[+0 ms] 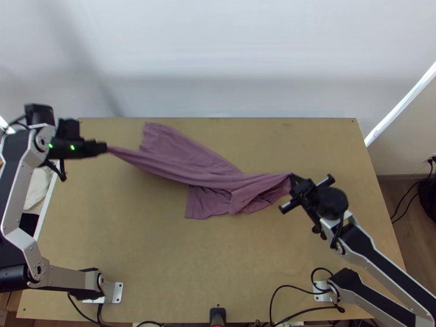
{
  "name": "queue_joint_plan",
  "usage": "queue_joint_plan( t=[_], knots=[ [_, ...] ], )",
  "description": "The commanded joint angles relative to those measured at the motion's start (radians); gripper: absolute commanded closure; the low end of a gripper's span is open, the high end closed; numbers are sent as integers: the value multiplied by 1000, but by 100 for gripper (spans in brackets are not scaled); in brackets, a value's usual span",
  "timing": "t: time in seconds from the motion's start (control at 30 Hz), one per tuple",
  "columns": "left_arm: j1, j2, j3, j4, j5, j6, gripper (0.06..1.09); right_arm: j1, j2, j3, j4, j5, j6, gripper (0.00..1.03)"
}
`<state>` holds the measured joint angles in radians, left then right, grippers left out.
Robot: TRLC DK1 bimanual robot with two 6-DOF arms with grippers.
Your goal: Fold the t-shirt
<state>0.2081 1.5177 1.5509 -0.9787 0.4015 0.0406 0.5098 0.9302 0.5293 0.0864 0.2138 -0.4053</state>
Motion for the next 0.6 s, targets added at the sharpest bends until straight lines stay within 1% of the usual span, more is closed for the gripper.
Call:
queue_joint_plan(
  t=[0.0, 0.1, 0.37, 0.47, 0.57],
  knots=[
    [1, -5, 113, -14, 7, -163, 105, -1, -7, 126, -74, 12, 109, 100],
    [19, 16, 215, -14, 2, -243, 105, 3, -1, 225, -155, 12, 172, 100],
    [57, 73, 437, -34, -21, -347, 105, -2, 76, 508, -309, 12, 312, 100],
    [59, 73, 508, -32, -72, -372, 105, -13, 124, 624, -369, 15, 372, 100],
    [59, 67, 575, -21, -101, -395, 105, -14, 151, 712, -373, 36, 388, 100]
  ],
)
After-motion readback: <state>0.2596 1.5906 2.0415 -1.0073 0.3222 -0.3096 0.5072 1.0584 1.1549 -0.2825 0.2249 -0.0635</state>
